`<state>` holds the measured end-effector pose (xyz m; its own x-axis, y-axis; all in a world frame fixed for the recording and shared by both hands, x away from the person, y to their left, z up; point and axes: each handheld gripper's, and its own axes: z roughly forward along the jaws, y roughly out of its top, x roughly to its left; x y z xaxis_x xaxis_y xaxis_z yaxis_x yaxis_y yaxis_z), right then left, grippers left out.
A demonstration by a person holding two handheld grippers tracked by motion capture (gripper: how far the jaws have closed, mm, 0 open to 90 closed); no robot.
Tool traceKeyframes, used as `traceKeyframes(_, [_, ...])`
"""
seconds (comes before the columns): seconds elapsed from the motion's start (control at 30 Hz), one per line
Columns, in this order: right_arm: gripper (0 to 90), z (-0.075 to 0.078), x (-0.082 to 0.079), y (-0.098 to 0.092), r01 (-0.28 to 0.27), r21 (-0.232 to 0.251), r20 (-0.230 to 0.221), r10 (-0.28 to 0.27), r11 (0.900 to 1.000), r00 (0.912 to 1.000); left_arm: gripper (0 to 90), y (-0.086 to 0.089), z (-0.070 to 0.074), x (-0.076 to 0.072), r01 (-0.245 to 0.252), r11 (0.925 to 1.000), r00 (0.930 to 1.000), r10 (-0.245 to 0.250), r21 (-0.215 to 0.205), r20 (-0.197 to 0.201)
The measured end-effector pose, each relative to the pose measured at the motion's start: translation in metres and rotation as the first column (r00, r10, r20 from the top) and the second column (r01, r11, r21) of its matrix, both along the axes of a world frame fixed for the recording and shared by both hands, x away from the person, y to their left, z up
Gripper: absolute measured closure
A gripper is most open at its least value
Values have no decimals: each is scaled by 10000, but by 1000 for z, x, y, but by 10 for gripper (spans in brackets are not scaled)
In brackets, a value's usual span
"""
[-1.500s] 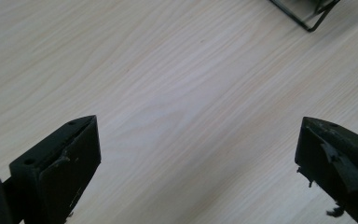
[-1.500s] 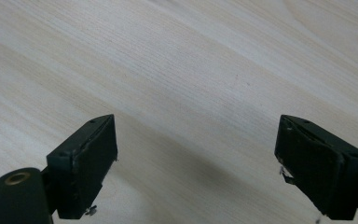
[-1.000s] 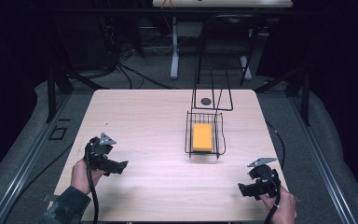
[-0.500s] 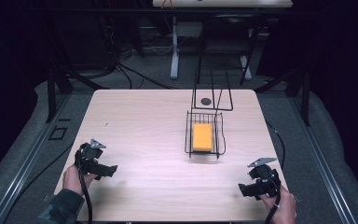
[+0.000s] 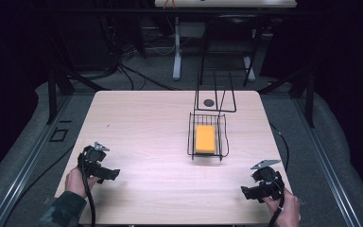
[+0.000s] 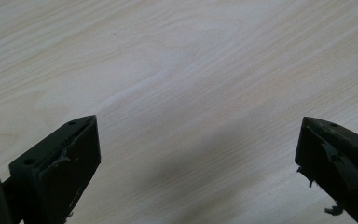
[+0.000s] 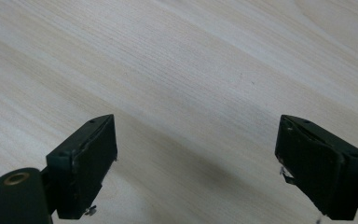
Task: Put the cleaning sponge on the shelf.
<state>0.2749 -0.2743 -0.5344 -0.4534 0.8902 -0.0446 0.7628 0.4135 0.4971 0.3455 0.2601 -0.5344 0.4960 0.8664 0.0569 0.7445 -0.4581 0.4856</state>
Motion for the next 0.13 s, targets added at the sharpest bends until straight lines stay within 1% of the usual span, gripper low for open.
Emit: traceKeyframes(0.13, [122, 1, 0, 0, -38, 19, 50, 38, 10000, 10000, 1, 0, -1, 0, -80, 10000, 10000, 80, -41, -35])
